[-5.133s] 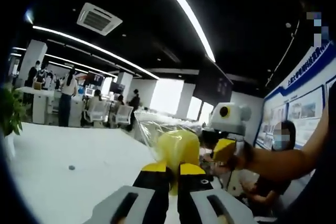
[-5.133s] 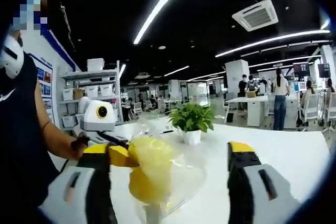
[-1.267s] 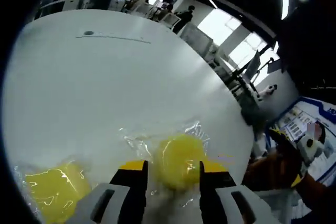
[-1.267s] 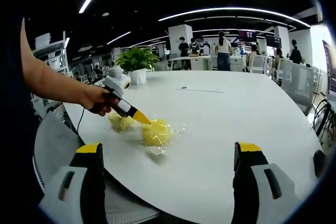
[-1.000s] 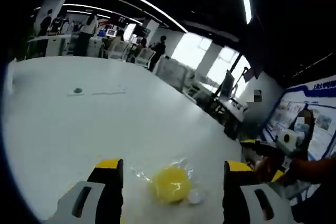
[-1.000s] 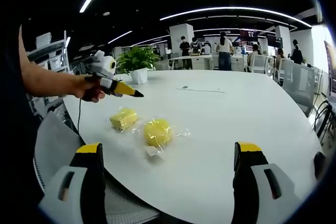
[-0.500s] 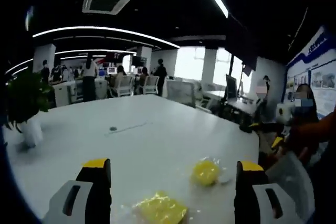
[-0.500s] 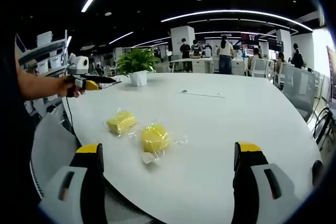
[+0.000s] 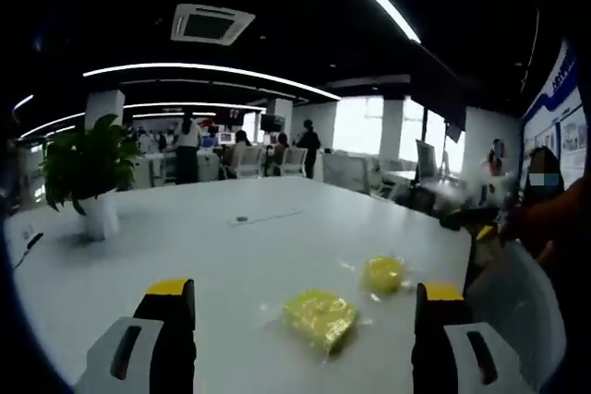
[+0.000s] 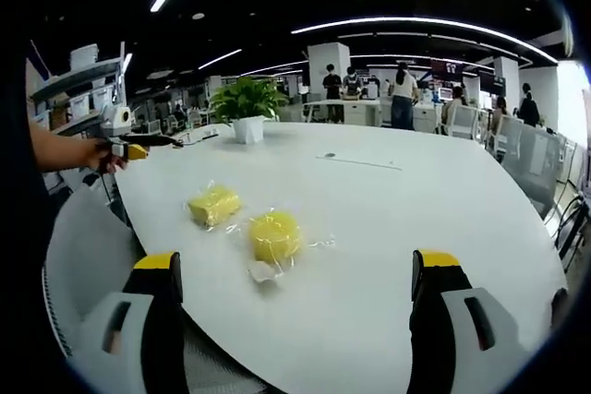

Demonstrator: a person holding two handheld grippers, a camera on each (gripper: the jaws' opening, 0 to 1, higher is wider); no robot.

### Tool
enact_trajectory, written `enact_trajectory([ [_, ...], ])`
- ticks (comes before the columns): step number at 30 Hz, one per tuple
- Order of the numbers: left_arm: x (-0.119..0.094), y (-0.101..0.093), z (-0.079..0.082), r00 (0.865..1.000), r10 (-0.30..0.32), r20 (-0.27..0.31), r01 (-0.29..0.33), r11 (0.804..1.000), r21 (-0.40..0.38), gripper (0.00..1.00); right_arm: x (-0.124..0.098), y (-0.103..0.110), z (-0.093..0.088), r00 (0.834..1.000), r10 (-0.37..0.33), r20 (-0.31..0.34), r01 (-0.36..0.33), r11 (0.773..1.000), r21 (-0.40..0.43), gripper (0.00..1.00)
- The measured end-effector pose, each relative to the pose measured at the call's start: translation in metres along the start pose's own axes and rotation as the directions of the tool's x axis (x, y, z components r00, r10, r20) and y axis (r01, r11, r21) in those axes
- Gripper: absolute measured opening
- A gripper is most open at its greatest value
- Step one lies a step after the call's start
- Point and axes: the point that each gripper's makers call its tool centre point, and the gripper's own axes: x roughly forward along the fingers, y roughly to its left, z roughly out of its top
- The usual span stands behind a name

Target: Compare the silicone blocks by pressing each to a similar depth, holding the contact briefly, and releasing to observe deformation and rebound differences across the visible hardness samples.

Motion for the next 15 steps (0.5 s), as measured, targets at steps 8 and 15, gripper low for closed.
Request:
enact_trajectory([
  [8,-0.017,-0.01,-0.037,0.998,-0.01,-0.068,0.01,1.0,-0.002,1.0,-0.002,0.002,-0.012,1.0,-0.008,-0.021,0.007,1.0,-0.018,0.97],
  [15,-0.022,-0.002,-0.044,0.998,-0.003,-0.059,0.0,0.999,-0.05,1.0,-0.004,0.002,-0.01,1.0,-0.011,-0.011,0.011,1.0,-0.011,0.97],
])
